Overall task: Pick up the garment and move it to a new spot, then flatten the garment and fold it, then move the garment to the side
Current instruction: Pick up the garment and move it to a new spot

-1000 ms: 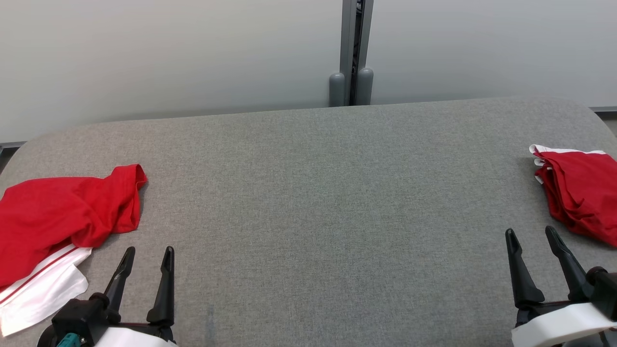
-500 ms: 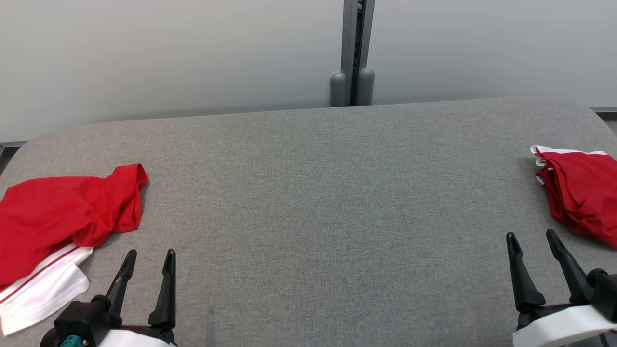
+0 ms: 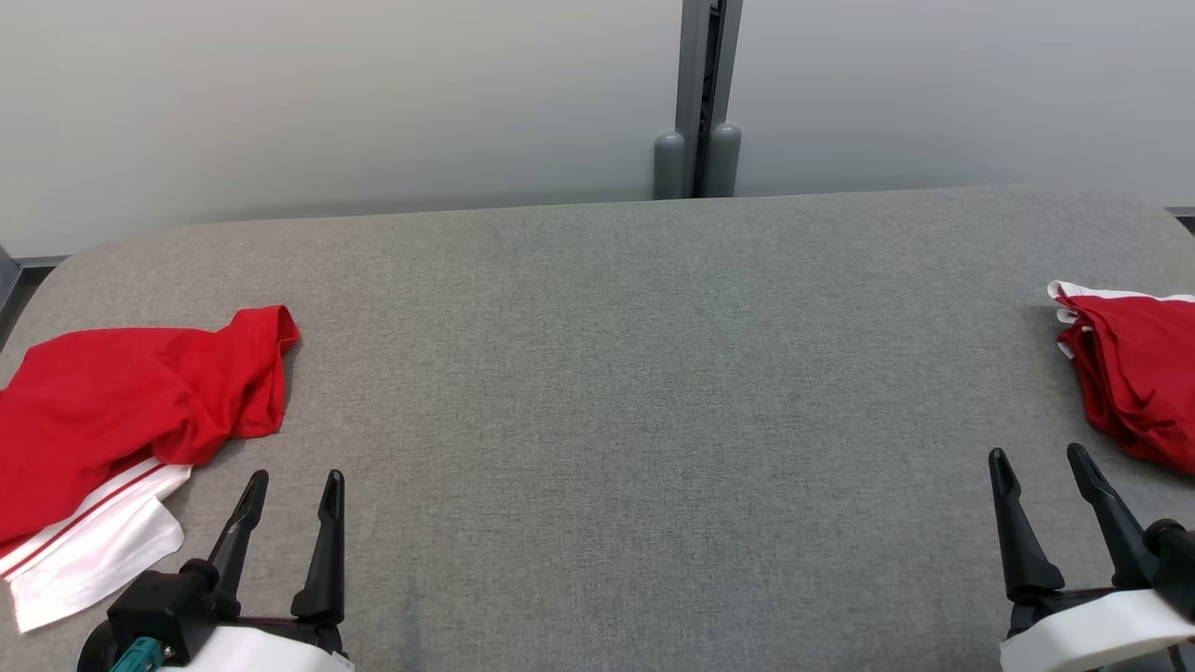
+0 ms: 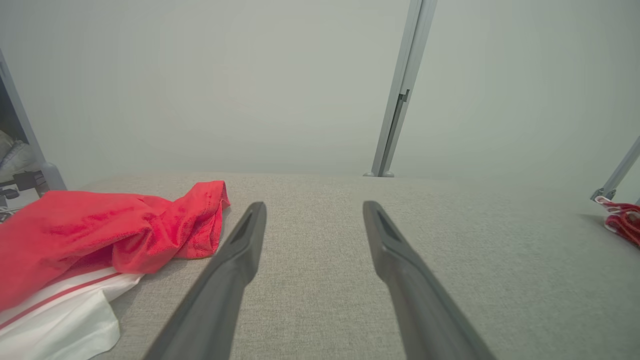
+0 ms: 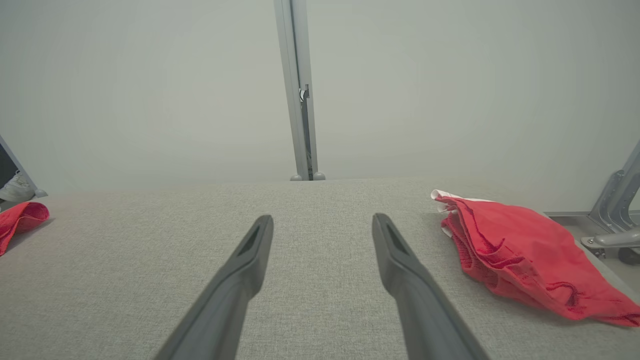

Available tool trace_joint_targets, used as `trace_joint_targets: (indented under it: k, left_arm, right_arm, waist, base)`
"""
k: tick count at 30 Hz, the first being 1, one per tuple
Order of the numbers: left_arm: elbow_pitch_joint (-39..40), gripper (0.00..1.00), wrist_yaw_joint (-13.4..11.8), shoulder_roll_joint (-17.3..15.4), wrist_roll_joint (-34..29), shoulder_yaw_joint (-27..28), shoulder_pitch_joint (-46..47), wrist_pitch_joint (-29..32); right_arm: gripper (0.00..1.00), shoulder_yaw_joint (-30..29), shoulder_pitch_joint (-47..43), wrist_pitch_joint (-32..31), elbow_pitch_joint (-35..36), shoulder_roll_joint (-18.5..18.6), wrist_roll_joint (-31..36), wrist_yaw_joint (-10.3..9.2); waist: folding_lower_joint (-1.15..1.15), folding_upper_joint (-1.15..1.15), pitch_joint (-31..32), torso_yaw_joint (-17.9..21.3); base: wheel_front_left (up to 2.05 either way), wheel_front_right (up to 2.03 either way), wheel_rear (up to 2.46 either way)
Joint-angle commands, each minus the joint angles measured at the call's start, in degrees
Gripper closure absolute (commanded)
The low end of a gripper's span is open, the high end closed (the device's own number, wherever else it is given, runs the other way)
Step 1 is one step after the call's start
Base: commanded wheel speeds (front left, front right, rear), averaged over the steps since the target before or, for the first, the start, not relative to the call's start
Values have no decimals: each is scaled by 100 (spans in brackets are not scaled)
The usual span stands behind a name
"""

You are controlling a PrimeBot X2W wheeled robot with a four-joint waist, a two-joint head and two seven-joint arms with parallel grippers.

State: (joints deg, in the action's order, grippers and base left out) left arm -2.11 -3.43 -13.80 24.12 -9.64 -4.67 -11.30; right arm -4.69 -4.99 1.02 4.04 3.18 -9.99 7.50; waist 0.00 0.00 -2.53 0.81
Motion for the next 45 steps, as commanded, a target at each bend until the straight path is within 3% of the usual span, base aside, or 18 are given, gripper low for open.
trace_joint_targets:
  k: [1,8,15,29,35,45]
  left_arm:
    - [2,0,-14,-33,1,1,109,-30]
    - [-45,0,1,21,56,30,308,-134]
    - [-127,0,62,49,127,56,433,-200]
    - [-79,0,-29,-6,209,211,283,-270]
    - [-17,0,-36,-52,224,224,262,-273]
    - [62,0,-62,-107,177,212,258,-274]
  right_arm:
    - [0,-13,-21,-31,32,0,46,-2]
    - [0,34,11,-103,193,38,94,-2]
    - [0,150,45,-196,306,91,59,-2]
    - [0,465,58,-243,296,80,-22,-2]
    - [0,508,94,-252,272,72,-20,-2]
    - [0,495,116,-227,249,60,-21,-2]
  waist:
    - [0,0,-17,-94]
    - [0,0,-56,-593]
    - [0,0,-34,-1373]
    - [0,0,82,-2582]
    - [0,0,100,-2778]
    - [0,0,70,-2767]
  base:
    - [0,0,0]
    - [0,0,0]
    - [0,0,0]
    - [0,0,0]
    - [0,0,0]
    - [0,0,0]
